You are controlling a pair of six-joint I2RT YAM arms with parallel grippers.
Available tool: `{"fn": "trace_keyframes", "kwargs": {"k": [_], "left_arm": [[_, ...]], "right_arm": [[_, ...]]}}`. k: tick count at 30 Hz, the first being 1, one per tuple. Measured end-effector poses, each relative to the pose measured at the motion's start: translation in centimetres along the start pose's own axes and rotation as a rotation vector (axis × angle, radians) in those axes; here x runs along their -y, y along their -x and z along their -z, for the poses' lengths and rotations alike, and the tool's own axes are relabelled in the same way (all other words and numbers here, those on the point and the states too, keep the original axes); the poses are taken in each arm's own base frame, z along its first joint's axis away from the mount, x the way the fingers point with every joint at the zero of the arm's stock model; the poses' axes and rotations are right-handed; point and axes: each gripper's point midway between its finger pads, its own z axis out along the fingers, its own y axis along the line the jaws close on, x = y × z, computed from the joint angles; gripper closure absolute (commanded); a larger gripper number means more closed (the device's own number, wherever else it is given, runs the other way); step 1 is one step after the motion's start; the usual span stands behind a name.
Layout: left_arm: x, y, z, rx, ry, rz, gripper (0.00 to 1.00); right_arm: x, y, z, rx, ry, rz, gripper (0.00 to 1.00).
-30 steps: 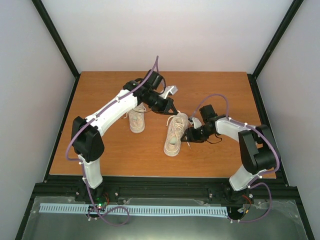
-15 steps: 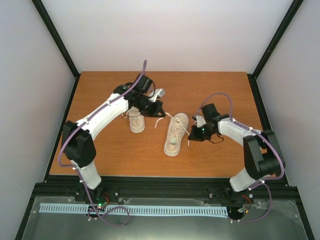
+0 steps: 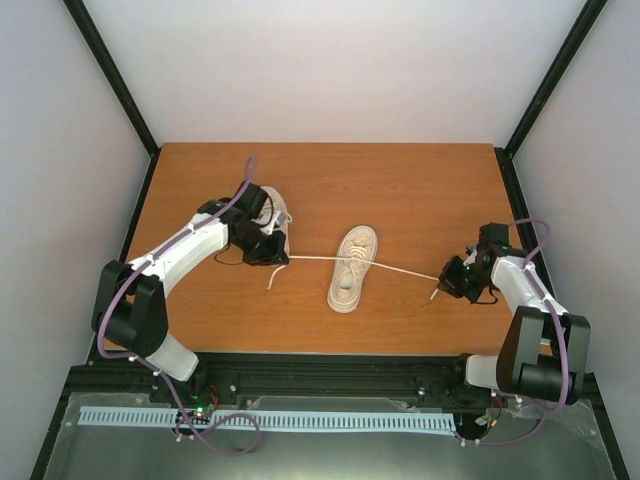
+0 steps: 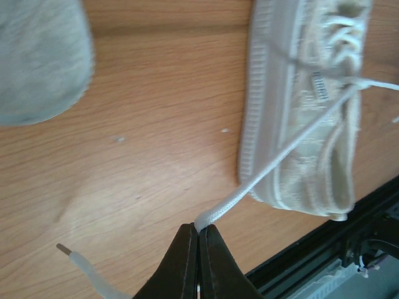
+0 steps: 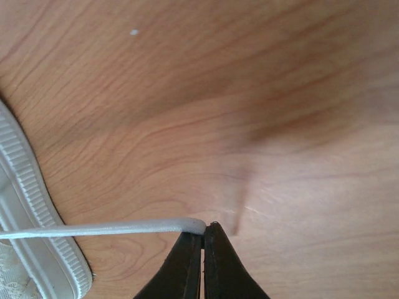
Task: Tie the shoes
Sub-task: Tie the shoelace on the shoe.
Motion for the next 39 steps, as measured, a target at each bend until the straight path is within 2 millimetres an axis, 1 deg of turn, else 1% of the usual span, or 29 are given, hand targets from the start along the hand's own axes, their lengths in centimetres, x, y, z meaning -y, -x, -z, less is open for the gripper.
{"fn": "trace_keyframes", "kwargs": {"k": [2, 4, 6, 7, 9, 10, 12, 13, 15, 16, 19, 23, 26, 28, 31, 39], "left_arm": [[-1.4, -0.4, -0.1, -0.002, 0.017, 0.027, 0.99], [-2.7, -0.9, -0.6, -0.012, 0.027, 0.05, 0.99], [-3.3, -1.5, -1.3, -0.029, 0.023, 0.057, 0.99], [-3.4, -1.6, -1.6, -0.037, 0.014, 0.055, 0.96], [-3.2, -1.8, -2.4, -0.052, -0.021, 0.035, 0.85], [-3.1, -1.8, -2.6, -0.058, -0.034, 0.022, 0.76], [-2.9, -1.7, -3.0, -0.071, -0.054, -0.01, 0.54], [-2.8, -1.5, -3.3, -0.077, -0.059, -0.03, 0.48], [-2.7, -1.0, -3.5, -0.082, -0.065, -0.072, 0.4], [-2.5, -0.9, -3.6, -0.08, -0.069, -0.095, 0.38], [-1.5, -0.1, -3.2, -0.057, -0.096, -0.178, 0.36], [0.5, 1.2, -3.2, -0.038, -0.126, -0.287, 0.37], [2.2, 1.7, -4.7, -0.05, -0.137, -0.375, 0.43], [3.0, 1.6, -6.1, -0.067, -0.139, -0.425, 0.44], [3.2, 1.2, -7.8, -0.091, -0.132, -0.474, 0.44], [2.6, 1.7, -9.9, -0.09, -0.117, -0.547, 0.45]], "right_arm": [[1.0, -0.1, 0.1, -0.005, -0.002, -0.062, 0.97], [1.5, -0.2, 0.2, -0.002, 0.0, -0.101, 0.97], [1.7, -0.2, 0.3, -0.001, 0.009, -0.123, 0.97], [1.7, -0.2, 0.3, -0.003, 0.016, -0.125, 0.97], [1.3, -0.1, 0.3, -0.004, 0.039, -0.121, 0.97], [1.1, -0.1, 0.3, -0.004, 0.048, -0.116, 0.97], [0.7, 0.0, 0.4, -0.006, 0.071, -0.102, 0.97], [0.6, 0.0, 0.4, -0.008, 0.077, -0.096, 0.97], [0.3, 0.1, 0.4, -0.013, 0.091, -0.084, 0.97], [0.2, 0.1, 0.4, -0.014, 0.096, -0.08, 0.97], [-0.3, 0.4, 0.5, -0.013, 0.115, -0.062, 0.97], [-0.8, 0.9, 0.6, -0.007, 0.135, -0.046, 0.97], [-1.1, 1.0, 0.6, -0.007, 0.146, -0.04, 0.97], [-1.2, 1.1, 0.6, -0.009, 0.151, -0.04, 0.97], [-1.2, 1.2, 0.4, -0.012, 0.155, -0.041, 0.97], [-1.4, 1.3, 0.2, -0.016, 0.167, -0.04, 0.97]]}}
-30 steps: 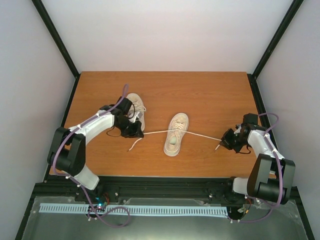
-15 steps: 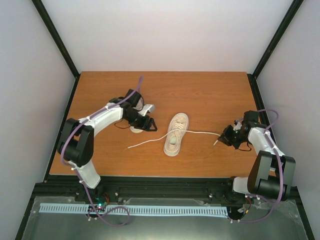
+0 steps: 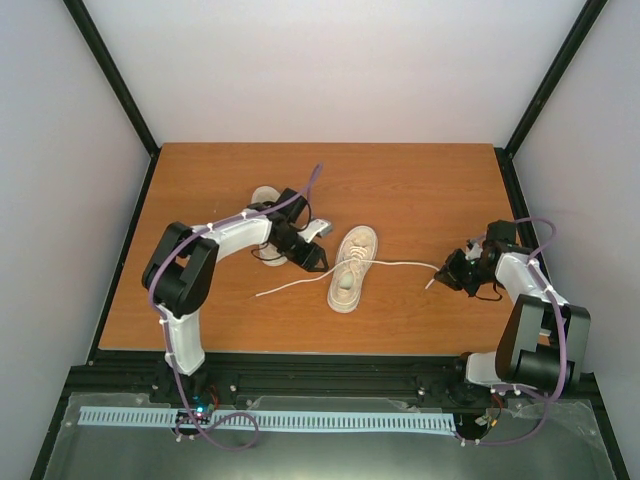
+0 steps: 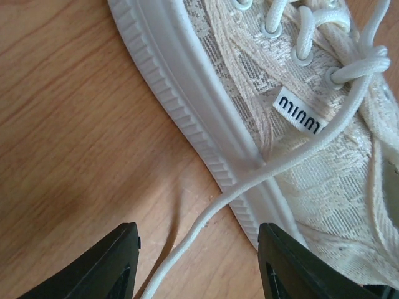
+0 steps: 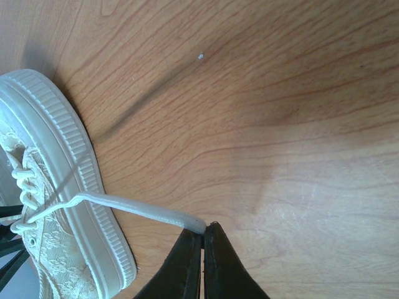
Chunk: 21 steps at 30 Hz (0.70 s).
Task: Tie the shoes
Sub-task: Tie the shoelace on the shoe.
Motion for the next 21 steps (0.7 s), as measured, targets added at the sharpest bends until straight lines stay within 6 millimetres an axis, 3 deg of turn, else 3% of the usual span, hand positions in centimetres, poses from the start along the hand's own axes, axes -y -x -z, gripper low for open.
{"fn": "trace_keyframes", "kwargs": {"k": [7, 13, 21], "left_arm": [[0.2, -0.2, -2.2, -0.026, -0.002, -0.042, 0.53], [0.0, -0.3, -3.2, -0.043, -0.011, -0.04, 0.54], [-0.1, 0.5, -4.1, -0.028, -0.038, -0.022, 0.83]], "right_arm": [[0.2, 0.1, -0.3, -0.01, -0.003, -0.007, 0.97], [0.3, 0.1, -0.6, -0.019, -0.003, -0.013, 0.97], [0.3, 0.3, -0.7, -0.023, -0.005, -0.016, 0.97]]}}
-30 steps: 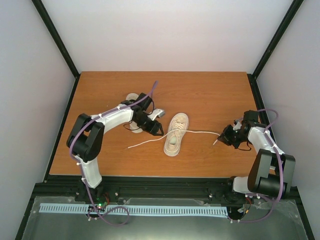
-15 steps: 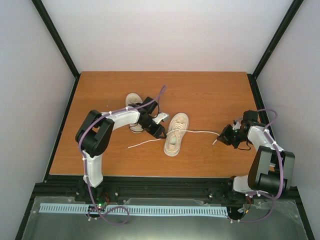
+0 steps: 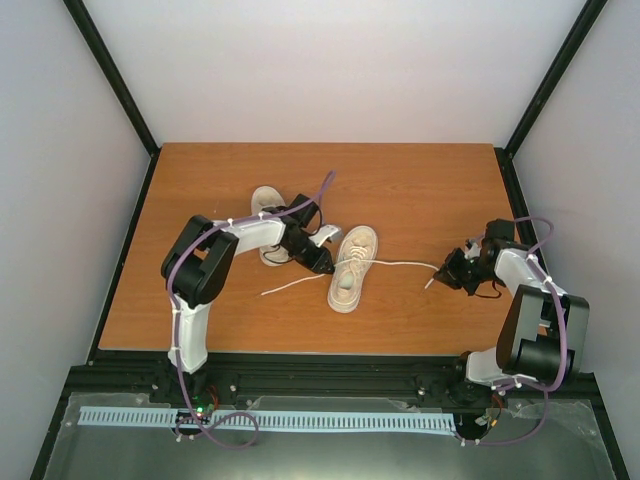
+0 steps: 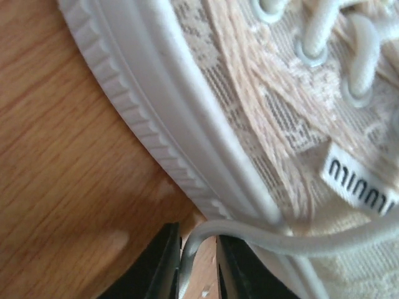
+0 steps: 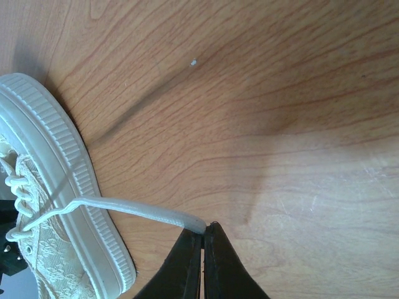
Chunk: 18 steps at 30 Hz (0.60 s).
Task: Tie the shoes
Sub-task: Tie the shoelace on the shoe, then wrap the shoelace around the shoelace.
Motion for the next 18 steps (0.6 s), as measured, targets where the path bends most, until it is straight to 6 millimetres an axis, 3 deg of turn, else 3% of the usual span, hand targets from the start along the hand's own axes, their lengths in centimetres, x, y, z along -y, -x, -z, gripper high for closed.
{"fn": "trace_keyframes", "kwargs": {"k": [5, 10, 15, 18], "left_arm": [[0.4, 1.1, -0.1, 0.03, -0.03, 0.027, 0.99], [0.7, 2.0, 0.3, 0.068, -0.035, 0.05, 0.99], [2.0, 3.7, 3.3, 0.157, -0.003, 0.019, 0.99], [3.2, 5.2, 5.5, 0.228, 0.001, -0.01, 0.99]], "right_arm": [[-0.1, 0.2, -0.1, -0.002, -0.001, -0.001, 0.97], [-0.4, 0.7, 0.0, 0.004, 0.002, 0.003, 0.97], [-1.0, 1.6, 0.3, 0.012, 0.006, 0.011, 0.97], [-2.4, 3.2, 0.6, 0.025, 0.014, 0.037, 0.97]]}}
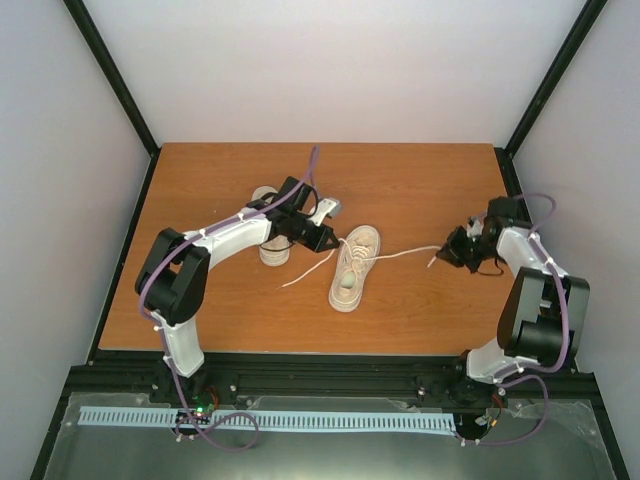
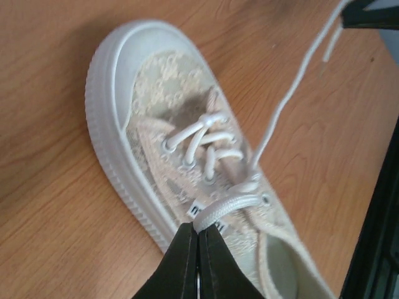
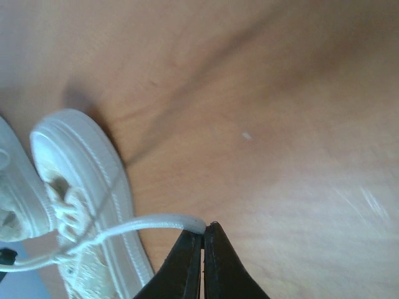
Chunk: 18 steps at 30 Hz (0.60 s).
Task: Tie the shoes
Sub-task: Wrap the shoelace around the shoelace.
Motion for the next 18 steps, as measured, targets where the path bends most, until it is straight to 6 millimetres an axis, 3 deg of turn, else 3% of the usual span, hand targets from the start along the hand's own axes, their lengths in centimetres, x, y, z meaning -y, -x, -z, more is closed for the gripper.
{"fn": "trace_keyframes", "kwargs": {"k": [4, 7, 9, 11, 14, 16, 18], "left_arm": [[0.9, 1.5, 1.0, 0.055, -0.014, -0.004, 0.99], [1.0, 1.8, 1.0, 0.067, -0.021, 0.013, 0.99], [1.1, 2.1, 1.0, 0.078, -0.027, 0.018, 0.99], [1.2, 2.3, 1.0, 0.083, -0.028, 0.023, 0.99], [1.2, 2.4, 1.1, 0.091, -0.029, 0.027, 0.99], [1.3, 2.3, 1.2, 0.091, -0.029, 0.034, 0.99], [1.4, 2.2, 1.3, 0.092, -0.031, 0.038, 0.99]], "right_arm": [[-4.4, 3.3, -0.1, 0.02, 0.026, 0.095, 0.97], [-10.3, 5.8, -1.3, 0.026, 0.07, 0.217, 0.97], [-14.7, 6.4, -2.8, 0.011, 0.106, 0.302, 0.96], [-19.2, 5.8, -4.5, -0.018, 0.152, 0.38, 0.79], [-23.9, 3.1, -6.1, -0.073, 0.214, 0.466, 0.41], [-25.4, 0.2, -6.7, -0.122, 0.237, 0.515, 0.34], [-25.3, -1.5, -6.9, -0.153, 0.24, 0.527, 0.34]]}}
